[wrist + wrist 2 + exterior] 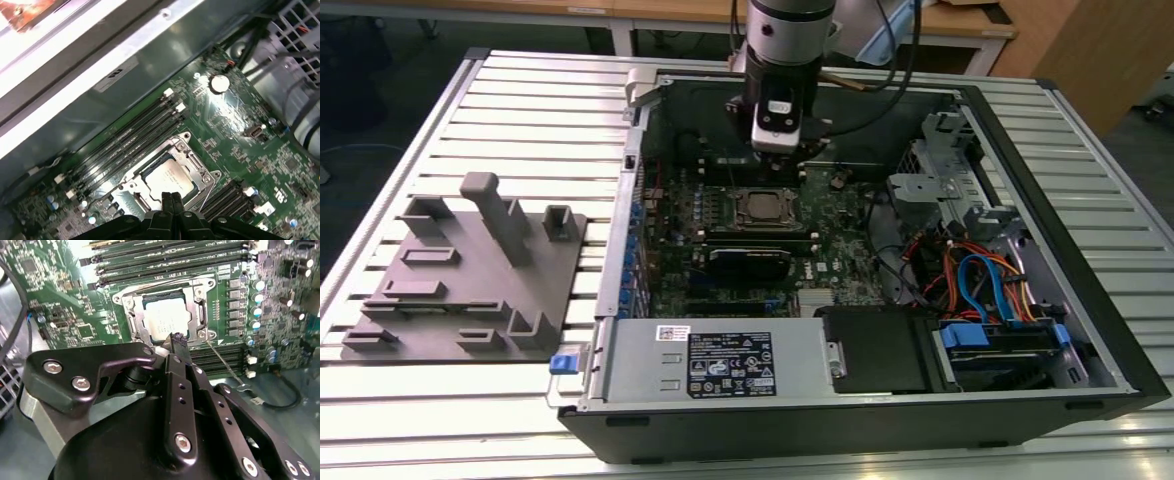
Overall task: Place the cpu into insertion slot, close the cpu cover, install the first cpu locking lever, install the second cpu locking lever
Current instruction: 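Install the first cpu locking lever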
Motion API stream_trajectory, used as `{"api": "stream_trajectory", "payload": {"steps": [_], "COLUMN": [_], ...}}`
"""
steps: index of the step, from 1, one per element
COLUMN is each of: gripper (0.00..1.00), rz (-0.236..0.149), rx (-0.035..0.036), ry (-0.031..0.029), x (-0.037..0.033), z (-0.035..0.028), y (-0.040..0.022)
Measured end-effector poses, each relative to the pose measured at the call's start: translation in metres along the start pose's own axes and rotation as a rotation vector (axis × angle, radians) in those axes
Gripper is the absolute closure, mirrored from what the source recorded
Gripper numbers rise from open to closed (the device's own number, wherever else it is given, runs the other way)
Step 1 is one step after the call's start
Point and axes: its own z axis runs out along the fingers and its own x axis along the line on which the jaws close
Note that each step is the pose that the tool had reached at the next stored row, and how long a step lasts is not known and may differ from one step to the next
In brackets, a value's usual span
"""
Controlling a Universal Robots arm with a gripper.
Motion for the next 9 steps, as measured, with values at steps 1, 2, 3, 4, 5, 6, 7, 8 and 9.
{"api": "stream_trajectory", "payload": {"steps": [1,2,3,4,5,6,7,8,9], "gripper": [0.90,0.90,0.90,0.90,0.90,0.90,0.90,0.90,0.90], "rz": [-0.015,-0.031,-0.047,-0.064,-0.081,-0.099,-0.116,-0.132,-0.139], "rx": [0.0001,0.0002,0.0002,0.0002,0.0003,0.0003,0.0005,0.0005,0.0005], "ry": [0.0006,0.0012,0.0019,0.0026,0.0033,0.0040,0.0047,0.0053,0.0056], "x": [0.0000,0.0000,0.0000,0.0000,0.0000,0.0000,0.0000,0.0000,0.0000], "z": [0.0000,0.0000,0.0000,0.0000,0.0000,0.0000,0.0000,0.0000,0.0000], "y": [0.0000,0.0000,0.0000,0.0000,0.0000,0.0000,0.0000,0.0000,0.0000]}}
